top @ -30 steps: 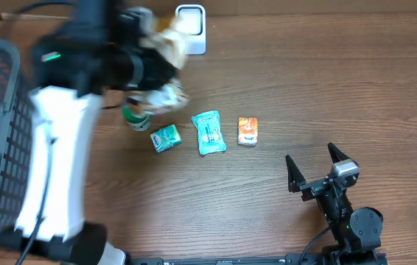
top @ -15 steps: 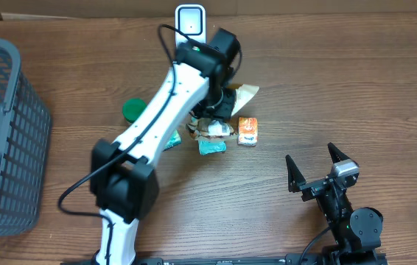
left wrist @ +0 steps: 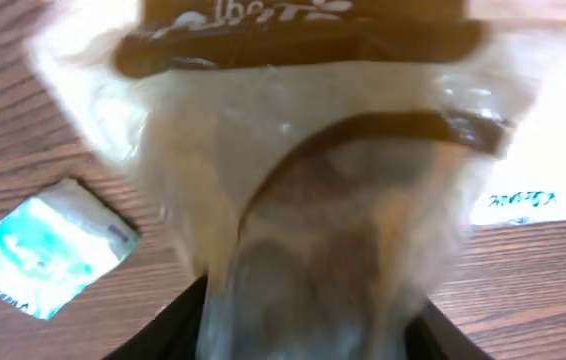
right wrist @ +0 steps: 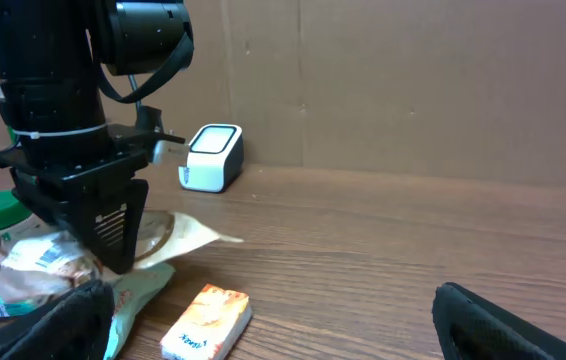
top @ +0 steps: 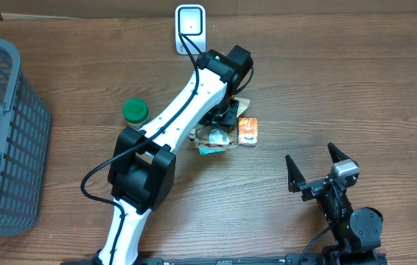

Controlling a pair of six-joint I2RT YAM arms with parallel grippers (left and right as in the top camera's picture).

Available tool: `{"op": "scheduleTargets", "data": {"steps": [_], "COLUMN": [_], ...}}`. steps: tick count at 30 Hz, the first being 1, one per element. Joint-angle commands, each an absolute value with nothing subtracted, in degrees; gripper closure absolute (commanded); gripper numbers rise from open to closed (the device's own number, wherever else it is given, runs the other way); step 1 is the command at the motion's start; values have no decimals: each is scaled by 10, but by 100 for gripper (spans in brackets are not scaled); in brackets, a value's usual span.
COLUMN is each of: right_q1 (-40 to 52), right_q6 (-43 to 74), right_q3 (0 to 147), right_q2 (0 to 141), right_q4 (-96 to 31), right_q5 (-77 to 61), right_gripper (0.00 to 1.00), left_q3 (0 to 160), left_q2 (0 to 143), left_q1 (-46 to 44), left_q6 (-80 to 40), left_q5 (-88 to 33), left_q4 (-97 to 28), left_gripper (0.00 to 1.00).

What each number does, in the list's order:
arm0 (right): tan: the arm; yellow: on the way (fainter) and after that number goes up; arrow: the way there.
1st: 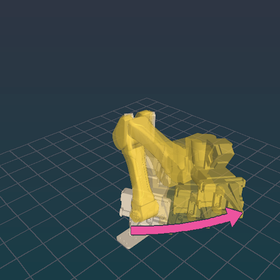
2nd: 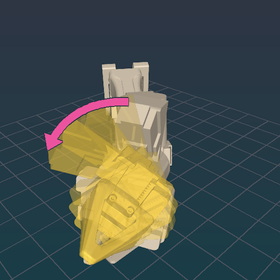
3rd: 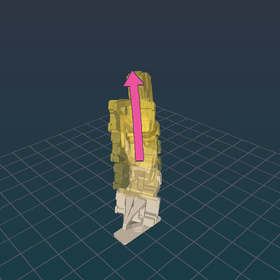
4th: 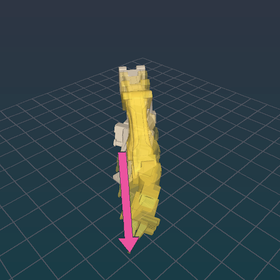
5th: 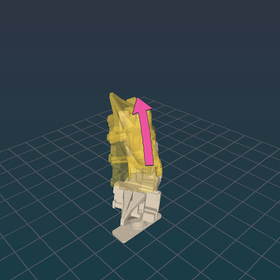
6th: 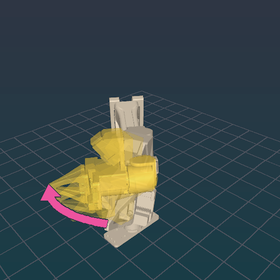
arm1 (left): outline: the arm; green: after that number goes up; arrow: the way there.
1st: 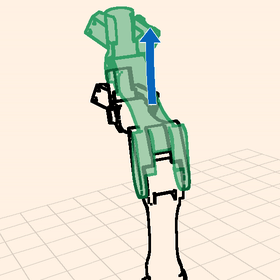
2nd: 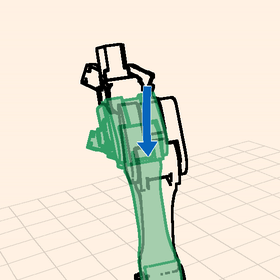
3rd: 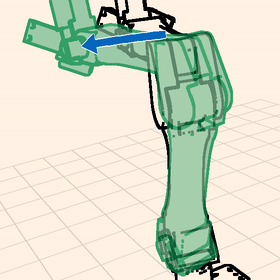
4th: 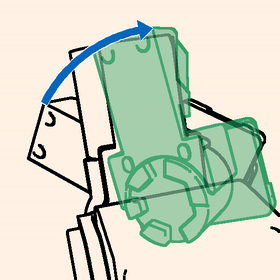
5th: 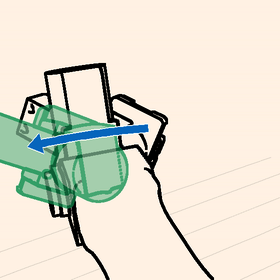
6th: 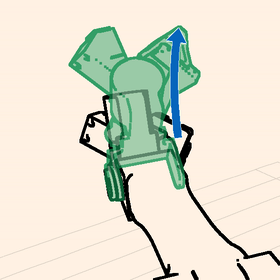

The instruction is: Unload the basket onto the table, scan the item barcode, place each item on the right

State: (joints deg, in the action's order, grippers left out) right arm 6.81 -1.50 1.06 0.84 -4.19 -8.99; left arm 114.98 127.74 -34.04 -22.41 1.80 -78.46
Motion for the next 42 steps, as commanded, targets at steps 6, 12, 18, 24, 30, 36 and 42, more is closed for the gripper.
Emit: {"op": "scheduleTargets", "data": {"steps": [6,12,18,24,30,36,42], "right_q1": [70,70,70,70,70,70,70], "right_q6": [-14,-14,-14,-14,-14,-14,-14], "right_q3": [5,5,5,5,5,5,5], "right_q2": [2,2,2,2,2,2,2], "right_q4": [-40,-40,-40,-40,-40,-40,-40], "right_q5": [-90,-90,-90,-90,-90,-90,-90], "right_gripper": [0,0,0,0,0,0,0], "left_q3": [1207,1289,1327,1327,1327,1326,1325], "left_q2": [1249,1183,1089,995,943,940,945], "left_q1": [-334,-319,-249,-99,47,125,132], "left_q6": [-229,-219,-192,-174,-128,-129,-128], "left_q5": [40,51,51,49,48,31,32], "left_q4": [-828,-862,-889,-914,-931,-936,-948], "left_gripper": [56,0,0,0,0,0,1]}}
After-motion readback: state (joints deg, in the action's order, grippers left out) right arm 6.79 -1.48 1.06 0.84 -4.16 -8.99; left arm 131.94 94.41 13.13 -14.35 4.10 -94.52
